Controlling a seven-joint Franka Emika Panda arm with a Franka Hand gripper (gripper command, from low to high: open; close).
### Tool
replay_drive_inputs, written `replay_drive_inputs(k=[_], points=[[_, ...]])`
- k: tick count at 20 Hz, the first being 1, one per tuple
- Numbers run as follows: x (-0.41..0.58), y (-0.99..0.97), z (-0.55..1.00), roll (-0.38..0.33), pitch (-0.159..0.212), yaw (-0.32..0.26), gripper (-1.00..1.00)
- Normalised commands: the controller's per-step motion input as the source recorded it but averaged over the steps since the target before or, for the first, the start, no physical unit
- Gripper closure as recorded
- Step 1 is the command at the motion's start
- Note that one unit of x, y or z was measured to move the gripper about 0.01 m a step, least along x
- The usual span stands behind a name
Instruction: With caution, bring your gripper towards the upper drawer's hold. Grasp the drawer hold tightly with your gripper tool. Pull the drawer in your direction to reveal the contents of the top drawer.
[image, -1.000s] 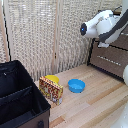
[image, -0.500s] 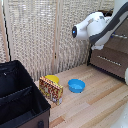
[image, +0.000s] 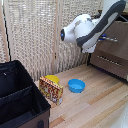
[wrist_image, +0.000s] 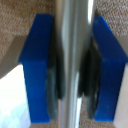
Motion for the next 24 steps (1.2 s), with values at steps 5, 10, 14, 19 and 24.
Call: replay_drive_inputs(k=[5,10,14,19,24], points=[[0.167,0.35,-0.09,0.001,0.000,-0.051,-1.00],[0.199,0.00,0.09,-0.034,0.000,-0.020,-1.00],[0.270,0.04,0.05,-0.001,0.009,-0.017,-1.00],[0.409,0.45,-0.02,0.003,0.036,-0.002,-1.00],[0.332,0.71,-0.09,-0.005,0.034,0.014,-1.00]])
